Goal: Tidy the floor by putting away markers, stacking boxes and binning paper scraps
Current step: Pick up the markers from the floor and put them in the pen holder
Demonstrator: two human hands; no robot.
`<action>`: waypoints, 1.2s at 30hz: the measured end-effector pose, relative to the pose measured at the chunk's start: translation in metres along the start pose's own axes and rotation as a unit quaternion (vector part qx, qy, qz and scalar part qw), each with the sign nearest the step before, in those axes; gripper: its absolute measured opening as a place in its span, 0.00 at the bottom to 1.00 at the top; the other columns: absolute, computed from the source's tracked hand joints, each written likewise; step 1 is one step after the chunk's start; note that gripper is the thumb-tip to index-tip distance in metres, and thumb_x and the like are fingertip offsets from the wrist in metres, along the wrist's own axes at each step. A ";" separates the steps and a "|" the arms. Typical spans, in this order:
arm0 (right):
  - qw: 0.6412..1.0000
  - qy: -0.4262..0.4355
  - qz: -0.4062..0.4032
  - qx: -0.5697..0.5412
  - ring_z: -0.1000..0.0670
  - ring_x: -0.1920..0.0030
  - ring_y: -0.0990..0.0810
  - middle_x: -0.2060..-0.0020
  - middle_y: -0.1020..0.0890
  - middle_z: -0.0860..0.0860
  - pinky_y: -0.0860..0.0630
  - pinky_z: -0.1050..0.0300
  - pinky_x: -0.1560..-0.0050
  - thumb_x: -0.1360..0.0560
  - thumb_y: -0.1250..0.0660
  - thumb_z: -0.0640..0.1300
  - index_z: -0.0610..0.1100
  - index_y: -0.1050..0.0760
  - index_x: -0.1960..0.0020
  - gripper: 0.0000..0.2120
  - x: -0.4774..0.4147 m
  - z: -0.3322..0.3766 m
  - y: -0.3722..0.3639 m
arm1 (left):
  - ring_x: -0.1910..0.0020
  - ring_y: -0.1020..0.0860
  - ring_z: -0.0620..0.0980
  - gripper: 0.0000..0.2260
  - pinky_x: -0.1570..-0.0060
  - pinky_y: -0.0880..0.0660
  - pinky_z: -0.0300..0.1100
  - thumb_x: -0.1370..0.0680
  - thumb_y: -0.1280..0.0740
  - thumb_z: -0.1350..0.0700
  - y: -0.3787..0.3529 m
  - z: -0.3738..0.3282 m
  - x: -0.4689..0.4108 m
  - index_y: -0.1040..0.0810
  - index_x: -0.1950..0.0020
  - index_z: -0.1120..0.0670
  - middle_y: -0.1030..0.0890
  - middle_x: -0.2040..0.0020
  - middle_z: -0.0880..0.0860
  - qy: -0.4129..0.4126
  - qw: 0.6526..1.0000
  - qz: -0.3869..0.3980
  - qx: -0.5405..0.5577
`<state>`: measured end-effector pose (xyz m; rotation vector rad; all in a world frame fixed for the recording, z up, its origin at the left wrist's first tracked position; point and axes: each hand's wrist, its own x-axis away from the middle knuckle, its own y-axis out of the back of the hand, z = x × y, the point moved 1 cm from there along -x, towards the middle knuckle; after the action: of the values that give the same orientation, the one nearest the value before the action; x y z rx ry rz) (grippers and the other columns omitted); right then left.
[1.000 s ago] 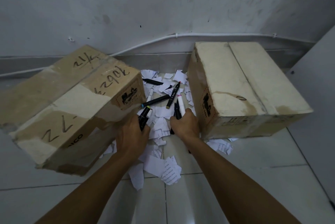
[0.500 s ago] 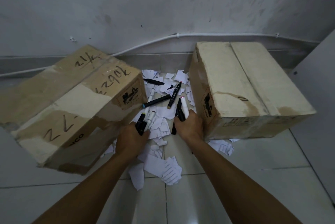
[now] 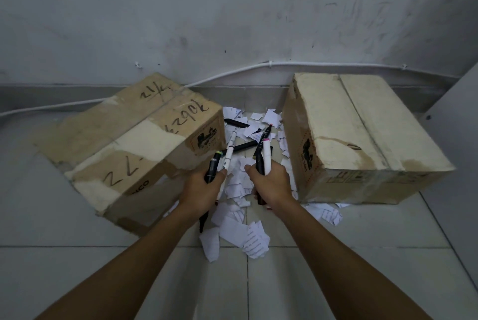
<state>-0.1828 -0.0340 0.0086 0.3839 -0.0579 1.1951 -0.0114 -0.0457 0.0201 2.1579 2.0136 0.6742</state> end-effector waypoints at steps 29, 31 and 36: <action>0.974 0.180 -0.116 -0.070 0.49 0.74 0.27 0.71 0.26 0.48 0.31 0.61 0.78 0.19 0.38 0.48 0.47 0.28 0.58 0.10 0.008 0.216 0.165 | 0.79 0.25 0.52 0.16 0.78 0.28 0.41 0.24 0.31 0.46 -0.071 -0.293 0.017 0.28 0.65 0.55 0.25 0.74 0.52 -0.183 0.972 0.075 0.127; 0.967 0.197 -0.151 -0.064 0.49 0.73 0.26 0.70 0.25 0.48 0.31 0.61 0.78 0.19 0.38 0.48 0.49 0.27 0.58 0.09 0.004 0.254 0.193 | 0.79 0.25 0.52 0.17 0.79 0.29 0.39 0.25 0.31 0.45 -0.077 -0.340 0.016 0.28 0.64 0.56 0.24 0.74 0.52 -0.200 0.966 0.092 0.133; 0.945 0.212 -0.236 -0.079 0.51 0.71 0.27 0.71 0.26 0.52 0.28 0.55 0.70 0.19 0.37 0.50 0.52 0.26 0.60 0.11 0.011 0.352 0.264 | 0.77 0.24 0.50 0.17 0.77 0.28 0.39 0.25 0.30 0.44 -0.082 -0.462 0.029 0.26 0.62 0.55 0.23 0.73 0.52 -0.241 0.951 0.128 0.143</action>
<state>-0.3646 -0.0553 0.4092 -0.0135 0.2962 0.7675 -0.2676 -0.1074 0.4095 2.4586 1.6677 -0.1417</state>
